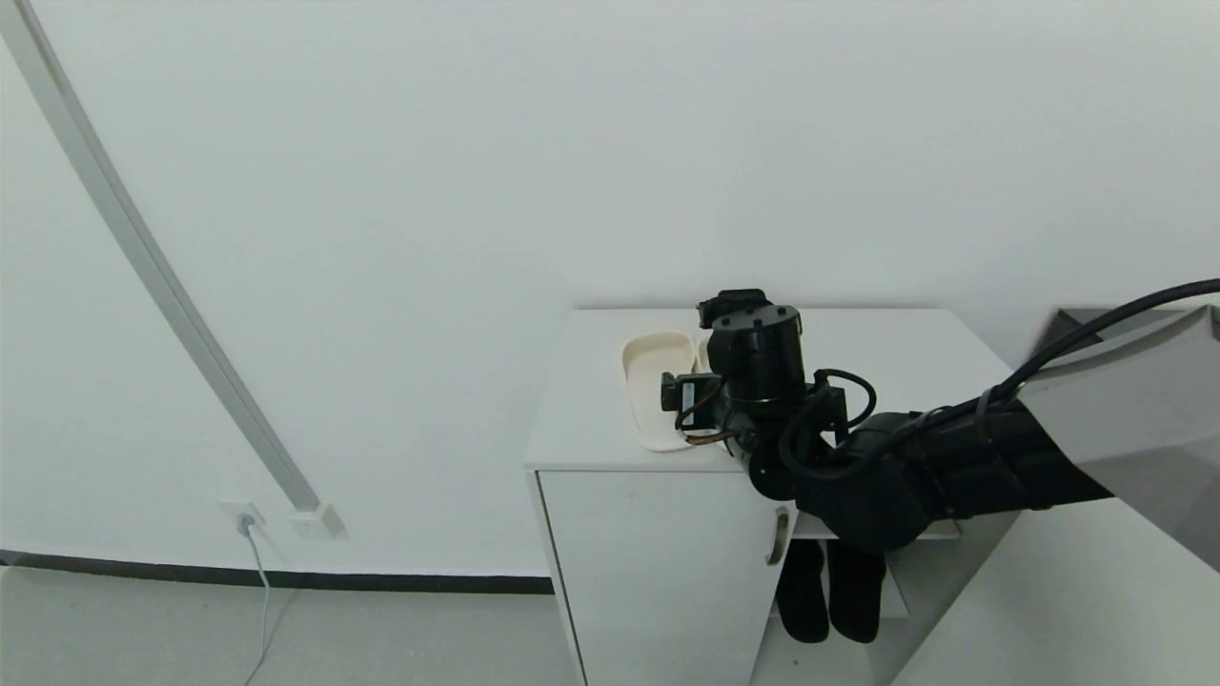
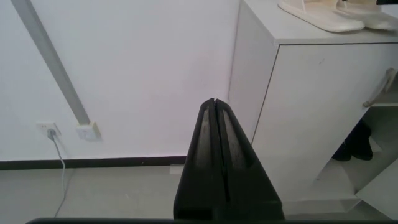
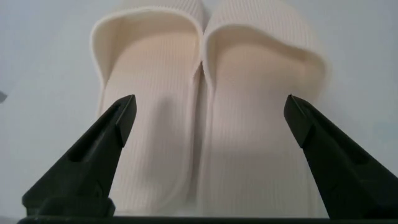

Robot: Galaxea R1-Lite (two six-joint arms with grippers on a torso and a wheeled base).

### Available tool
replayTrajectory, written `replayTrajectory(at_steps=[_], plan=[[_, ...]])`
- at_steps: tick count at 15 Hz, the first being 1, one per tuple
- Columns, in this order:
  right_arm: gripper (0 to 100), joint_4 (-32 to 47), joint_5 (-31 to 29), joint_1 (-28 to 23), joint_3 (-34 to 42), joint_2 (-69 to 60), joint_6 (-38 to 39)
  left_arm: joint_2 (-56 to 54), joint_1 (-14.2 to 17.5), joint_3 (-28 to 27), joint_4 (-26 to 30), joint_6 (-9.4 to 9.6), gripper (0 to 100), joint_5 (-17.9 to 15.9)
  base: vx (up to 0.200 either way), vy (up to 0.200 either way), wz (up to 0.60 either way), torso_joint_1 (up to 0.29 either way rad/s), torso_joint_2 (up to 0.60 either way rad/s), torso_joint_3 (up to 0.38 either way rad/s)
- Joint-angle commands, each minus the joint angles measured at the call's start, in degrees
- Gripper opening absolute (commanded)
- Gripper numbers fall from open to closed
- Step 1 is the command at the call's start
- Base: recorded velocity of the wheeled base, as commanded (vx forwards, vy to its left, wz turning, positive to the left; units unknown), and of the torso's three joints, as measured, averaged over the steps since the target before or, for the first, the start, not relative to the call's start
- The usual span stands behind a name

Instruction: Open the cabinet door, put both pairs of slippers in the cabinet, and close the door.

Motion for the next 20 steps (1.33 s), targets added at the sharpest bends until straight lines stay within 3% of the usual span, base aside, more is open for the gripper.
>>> replayTrajectory(at_steps=[1, 12, 20], plan=[[100, -0.43, 0.01, 0.05, -0.6, 2.26, 0.03, -0.01, 0.01, 0.0, 0.0, 0.0, 0, 0.0, 0.0, 0.0, 0.0, 0.0, 0.0, 0.0], [100, 0.1, 0.01, -2.32, -14.66, 12.1, -2.43, -0.01, 0.01, 0.0, 0.0, 0.0, 0, 0.0, 0.0, 0.0, 0.0, 0.0, 0.0, 0.0], [100, 5.11, 0.01, -4.87, -25.03, 16.76, -3.49, -0.01, 0.01, 0.0, 0.0, 0.0, 0, 0.0, 0.0, 0.0, 0.0, 0.0, 0.0, 0.0]])
